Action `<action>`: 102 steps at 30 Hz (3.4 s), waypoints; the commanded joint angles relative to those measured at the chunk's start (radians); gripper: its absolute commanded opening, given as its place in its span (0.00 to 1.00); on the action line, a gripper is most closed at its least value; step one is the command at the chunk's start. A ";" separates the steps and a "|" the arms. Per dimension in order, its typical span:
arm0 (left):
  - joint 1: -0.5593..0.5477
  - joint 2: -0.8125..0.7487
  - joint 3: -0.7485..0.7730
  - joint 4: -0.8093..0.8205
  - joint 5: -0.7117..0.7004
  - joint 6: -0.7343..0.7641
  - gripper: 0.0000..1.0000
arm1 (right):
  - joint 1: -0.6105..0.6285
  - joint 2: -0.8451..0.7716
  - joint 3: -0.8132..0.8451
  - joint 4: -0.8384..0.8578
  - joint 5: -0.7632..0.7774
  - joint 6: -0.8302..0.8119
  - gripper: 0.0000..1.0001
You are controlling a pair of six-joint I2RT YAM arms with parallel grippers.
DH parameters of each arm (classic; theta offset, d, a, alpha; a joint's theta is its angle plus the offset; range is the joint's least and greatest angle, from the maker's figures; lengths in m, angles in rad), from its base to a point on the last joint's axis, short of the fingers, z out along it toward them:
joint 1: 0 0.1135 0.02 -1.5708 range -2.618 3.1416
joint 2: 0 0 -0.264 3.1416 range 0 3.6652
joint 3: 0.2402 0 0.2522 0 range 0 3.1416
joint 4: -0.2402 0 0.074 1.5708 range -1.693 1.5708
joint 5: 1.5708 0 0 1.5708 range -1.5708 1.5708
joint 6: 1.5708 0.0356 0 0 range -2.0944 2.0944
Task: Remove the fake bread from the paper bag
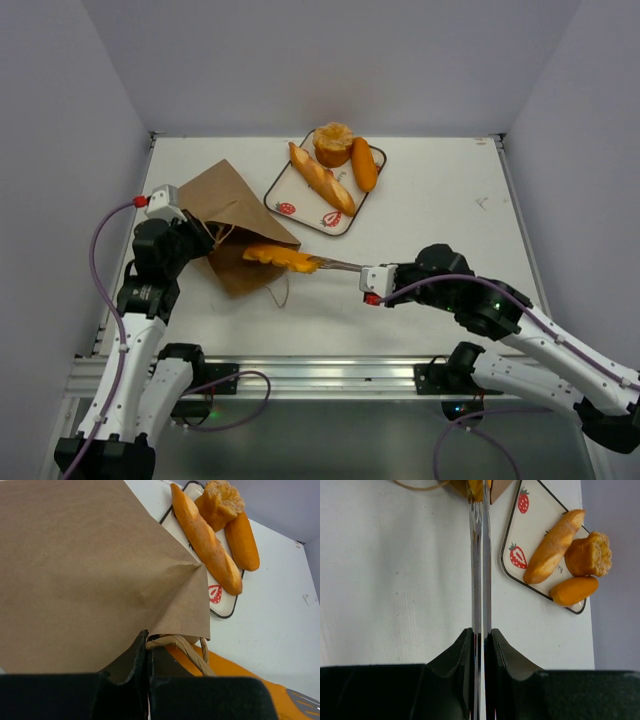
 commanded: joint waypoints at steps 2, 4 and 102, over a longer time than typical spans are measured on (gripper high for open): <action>0.001 0.038 0.041 0.066 -0.114 0.051 0.00 | -0.050 -0.047 0.014 0.026 -0.013 0.043 0.00; 0.001 0.070 0.046 0.074 -0.113 0.051 0.00 | -0.067 -0.054 0.016 0.026 -0.004 0.049 0.00; 0.004 -0.154 0.029 0.014 0.199 0.091 0.00 | -0.913 0.803 0.428 0.220 -0.565 0.875 0.47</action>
